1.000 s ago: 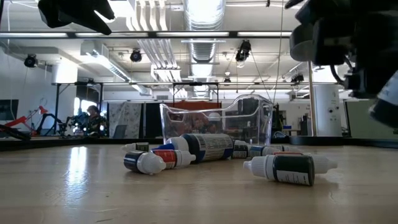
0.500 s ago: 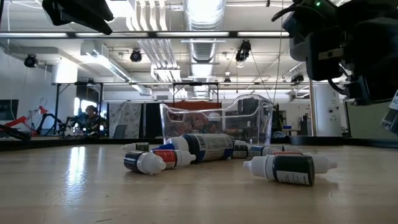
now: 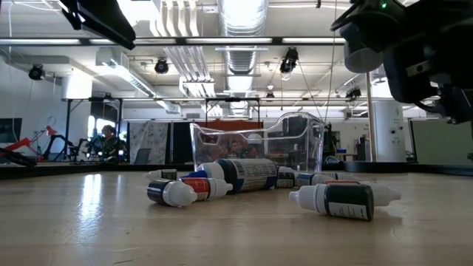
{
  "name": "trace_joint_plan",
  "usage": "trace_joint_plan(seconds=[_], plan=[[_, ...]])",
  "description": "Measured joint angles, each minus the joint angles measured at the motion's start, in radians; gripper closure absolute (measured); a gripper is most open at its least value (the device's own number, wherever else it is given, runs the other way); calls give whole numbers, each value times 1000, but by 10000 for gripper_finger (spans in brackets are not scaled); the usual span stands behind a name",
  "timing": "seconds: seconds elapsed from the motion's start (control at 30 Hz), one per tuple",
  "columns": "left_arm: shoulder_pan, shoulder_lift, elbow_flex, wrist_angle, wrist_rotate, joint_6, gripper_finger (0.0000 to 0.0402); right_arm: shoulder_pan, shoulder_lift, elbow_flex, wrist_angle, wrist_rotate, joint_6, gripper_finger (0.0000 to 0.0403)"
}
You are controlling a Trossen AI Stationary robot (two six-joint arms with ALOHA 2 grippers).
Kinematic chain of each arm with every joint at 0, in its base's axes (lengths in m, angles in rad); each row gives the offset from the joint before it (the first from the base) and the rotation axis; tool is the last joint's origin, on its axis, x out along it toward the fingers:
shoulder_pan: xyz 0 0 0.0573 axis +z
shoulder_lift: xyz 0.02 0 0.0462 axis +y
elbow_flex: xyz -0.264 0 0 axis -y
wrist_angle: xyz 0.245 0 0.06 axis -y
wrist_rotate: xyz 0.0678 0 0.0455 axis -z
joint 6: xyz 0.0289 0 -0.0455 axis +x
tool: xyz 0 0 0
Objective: Pick & Place food coloring
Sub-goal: Adjust the large black food coloring bottle, then put the large purple food coloring bottle into the transparent bin
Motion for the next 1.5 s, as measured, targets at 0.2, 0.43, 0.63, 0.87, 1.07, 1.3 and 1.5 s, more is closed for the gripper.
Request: trace_joint_plan(seconds=[0.2,0.43,0.63,0.87,1.07,1.3,1.5], plan=[[23,0,0,-3,0,41,245,-1,0,-1,1,8,-1,259],[49,0,0,-3,0,69,245,-1,-1,1,9,73,-51,260],[62,-1,0,-3,0,69,245,2,-2,67,11,214,-174,266],[68,-1,0,-3,0,69,245,3,-2,149,18,572,-259,295],[68,-1,0,-3,0,69,245,67,-2,178,54,667,-245,300],[68,-1,0,-3,0,69,245,169,-2,253,-99,732,-234,299],[68,-1,0,-3,0,97,245,197,-1,487,-878,992,-491,331]])
